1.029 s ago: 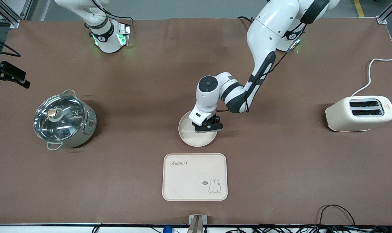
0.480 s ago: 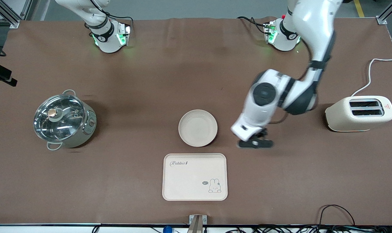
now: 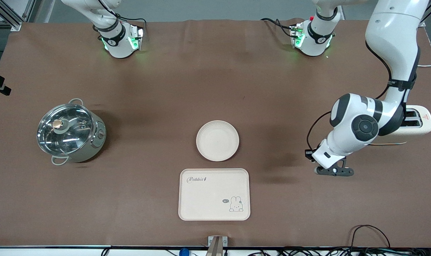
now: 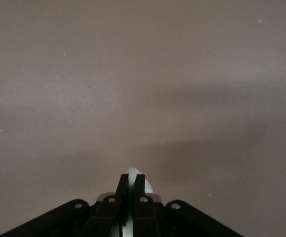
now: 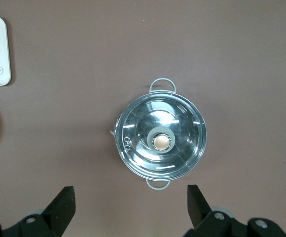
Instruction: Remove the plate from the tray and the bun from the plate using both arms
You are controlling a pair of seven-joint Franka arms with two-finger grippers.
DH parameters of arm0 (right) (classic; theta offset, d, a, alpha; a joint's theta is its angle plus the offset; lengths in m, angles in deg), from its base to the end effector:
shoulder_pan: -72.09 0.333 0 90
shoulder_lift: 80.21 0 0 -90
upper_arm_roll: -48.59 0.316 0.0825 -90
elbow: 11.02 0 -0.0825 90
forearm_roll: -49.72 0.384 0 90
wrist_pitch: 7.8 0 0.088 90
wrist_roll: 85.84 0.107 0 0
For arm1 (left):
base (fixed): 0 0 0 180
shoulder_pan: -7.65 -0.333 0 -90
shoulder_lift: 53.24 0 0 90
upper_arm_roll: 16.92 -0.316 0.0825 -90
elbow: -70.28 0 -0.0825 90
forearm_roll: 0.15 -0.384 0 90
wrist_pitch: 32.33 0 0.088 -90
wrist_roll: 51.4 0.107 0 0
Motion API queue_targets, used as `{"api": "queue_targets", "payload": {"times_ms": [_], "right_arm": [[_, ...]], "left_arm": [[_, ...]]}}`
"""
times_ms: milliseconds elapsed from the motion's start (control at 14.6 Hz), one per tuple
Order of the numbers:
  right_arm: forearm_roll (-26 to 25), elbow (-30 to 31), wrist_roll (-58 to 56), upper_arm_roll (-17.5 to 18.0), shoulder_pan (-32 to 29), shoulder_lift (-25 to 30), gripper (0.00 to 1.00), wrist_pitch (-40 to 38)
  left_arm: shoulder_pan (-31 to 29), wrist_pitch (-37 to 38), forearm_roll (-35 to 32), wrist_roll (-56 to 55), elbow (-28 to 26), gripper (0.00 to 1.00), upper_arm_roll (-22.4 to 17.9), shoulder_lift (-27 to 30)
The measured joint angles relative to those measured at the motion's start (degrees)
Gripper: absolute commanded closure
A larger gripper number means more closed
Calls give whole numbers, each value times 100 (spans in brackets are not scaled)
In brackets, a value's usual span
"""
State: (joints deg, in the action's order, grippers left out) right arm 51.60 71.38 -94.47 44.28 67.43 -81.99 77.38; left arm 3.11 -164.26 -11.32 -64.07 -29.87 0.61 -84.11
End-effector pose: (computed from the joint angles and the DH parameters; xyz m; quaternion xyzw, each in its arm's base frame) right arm 0.5497 -0.0822 0.6620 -0.9998 0.0014 -0.0110 0.0136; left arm 0.6558 -0.1273 0.2807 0.9987 -0.0443 0.0219 0.0083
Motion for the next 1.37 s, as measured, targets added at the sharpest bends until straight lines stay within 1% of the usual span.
{"api": "queue_targets", "payload": {"times_ms": [69,206,617,754,823,891,1097,1166,1234,1371], "right_arm": [[0,0,0,7,18,-1,0,7],[1,0,4,11,46,-3,0,14],[1,0,48,11,68,-9,0,16],[2,0,49,12,68,-9,0,19],[2,1,49,12,69,-10,0,20],[2,0,49,12,76,-10,0,21],[-1,-9,53,17,228,-9,0,52],[-4,-10,70,17,285,-10,0,70],[-7,-10,88,17,307,-10,0,72],[-13,-10,106,-13,276,-16,0,79]], "left_arm": [[-53,-174,0,32,-112,68,7,-61],[-42,-324,0,32,-220,0,32,-162],[-8,-367,0,6,-180,0,74,-156],[-27,-336,0,8,-105,0,76,-15],[-51,-156,0,10,-4,0,76,114],[-75,218,0,14,157,0,76,281],[-92,1960,5,21,946,0,83,977],[-95,2417,25,29,1144,0,83,1240],[-96,2676,59,45,1259,0,83,1497],[-97,3000,113,108,1311,0,80,1959]]}}
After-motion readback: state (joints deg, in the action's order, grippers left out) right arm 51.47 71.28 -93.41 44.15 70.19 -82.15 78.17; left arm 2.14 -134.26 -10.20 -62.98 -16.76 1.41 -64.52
